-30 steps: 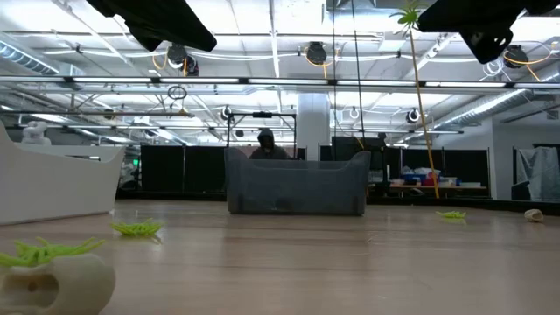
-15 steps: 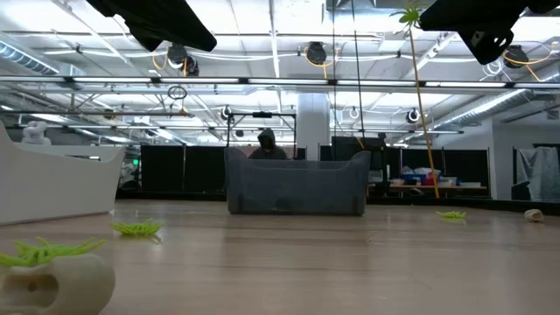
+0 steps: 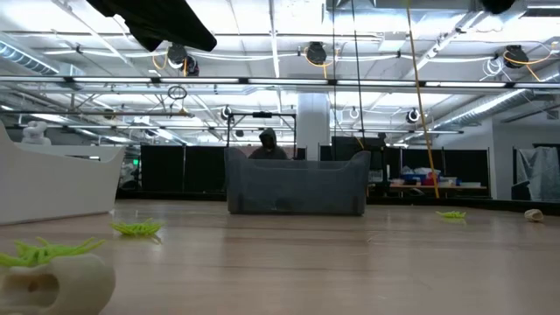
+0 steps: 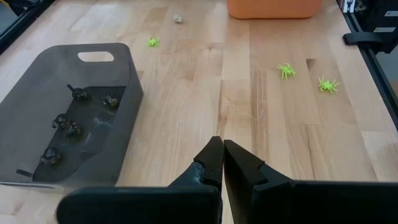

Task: Sort Halloween decoration
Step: Put the green spider toy into the orange bin, then put the white skull toy into the white bin

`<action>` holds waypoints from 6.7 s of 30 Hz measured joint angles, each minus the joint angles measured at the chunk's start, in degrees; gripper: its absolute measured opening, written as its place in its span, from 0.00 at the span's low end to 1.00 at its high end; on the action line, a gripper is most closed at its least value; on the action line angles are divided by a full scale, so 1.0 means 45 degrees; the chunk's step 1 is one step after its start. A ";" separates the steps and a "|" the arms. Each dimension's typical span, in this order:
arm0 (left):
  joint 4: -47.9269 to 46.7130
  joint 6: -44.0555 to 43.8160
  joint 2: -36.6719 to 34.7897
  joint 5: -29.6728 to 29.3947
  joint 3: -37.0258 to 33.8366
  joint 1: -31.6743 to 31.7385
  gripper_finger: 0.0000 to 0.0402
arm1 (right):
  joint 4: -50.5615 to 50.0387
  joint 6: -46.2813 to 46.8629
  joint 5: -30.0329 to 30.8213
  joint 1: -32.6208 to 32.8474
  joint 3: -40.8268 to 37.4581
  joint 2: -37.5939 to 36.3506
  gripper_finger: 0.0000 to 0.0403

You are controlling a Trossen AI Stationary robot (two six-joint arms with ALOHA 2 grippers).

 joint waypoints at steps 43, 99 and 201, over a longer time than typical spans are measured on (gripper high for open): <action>0.0477 0.0000 0.0000 -0.0083 0.0000 0.0000 0.03 | -1.3097 1.1080 -1.0992 0.2522 0.3552 0.4520 0.02; 0.0978 0.0131 0.0881 0.0243 0.0005 -0.0442 0.03 | -1.3623 0.0410 -0.7392 -0.5911 0.2459 0.5979 0.37; 0.1005 -0.0311 0.0869 0.0243 -0.0009 -0.0442 0.03 | -0.6194 0.4226 -0.6019 -0.4701 0.1498 0.5995 0.46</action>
